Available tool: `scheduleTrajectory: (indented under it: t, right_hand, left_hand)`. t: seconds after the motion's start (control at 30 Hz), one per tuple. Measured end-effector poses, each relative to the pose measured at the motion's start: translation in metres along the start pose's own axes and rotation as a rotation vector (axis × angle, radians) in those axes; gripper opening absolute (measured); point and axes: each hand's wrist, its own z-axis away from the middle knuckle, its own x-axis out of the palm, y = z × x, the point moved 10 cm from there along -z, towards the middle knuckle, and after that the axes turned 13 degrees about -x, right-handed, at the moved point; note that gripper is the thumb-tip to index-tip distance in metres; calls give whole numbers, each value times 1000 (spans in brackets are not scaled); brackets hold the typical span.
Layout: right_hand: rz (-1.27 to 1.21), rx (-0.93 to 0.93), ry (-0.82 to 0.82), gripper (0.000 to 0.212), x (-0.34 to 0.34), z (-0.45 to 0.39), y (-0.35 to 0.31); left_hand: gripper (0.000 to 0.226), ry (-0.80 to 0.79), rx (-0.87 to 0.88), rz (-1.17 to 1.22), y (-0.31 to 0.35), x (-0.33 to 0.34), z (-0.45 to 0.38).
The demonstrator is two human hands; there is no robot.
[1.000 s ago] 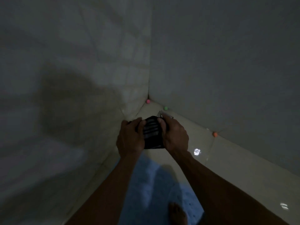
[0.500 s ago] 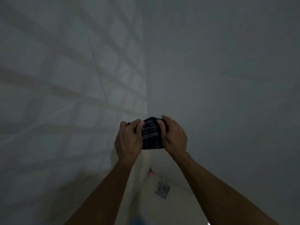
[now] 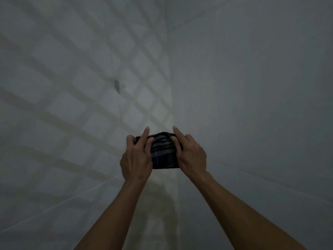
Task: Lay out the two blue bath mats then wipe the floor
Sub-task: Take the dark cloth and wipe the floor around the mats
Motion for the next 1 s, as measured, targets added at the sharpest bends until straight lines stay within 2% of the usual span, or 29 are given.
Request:
scheduleTrajectory:
  t: [0.13, 0.4, 0.73, 1.0]
  right_hand:
    - [-83, -127, 31, 50, 1, -42, -13]
    - [-221, -214, 115, 40, 31, -126, -45]
    - [-205, -331, 251, 39, 83, -192, -64]
    - [-245, -370, 323, 38, 125, -244, -71]
  left_hand:
    - [40, 122, -7, -93, 25, -34, -17]
    - [37, 294, -6, -244, 49, -81, -81]
    - [37, 384, 53, -383, 39, -82, -155]
    - [33, 488, 75, -366, 41, -86, -210]
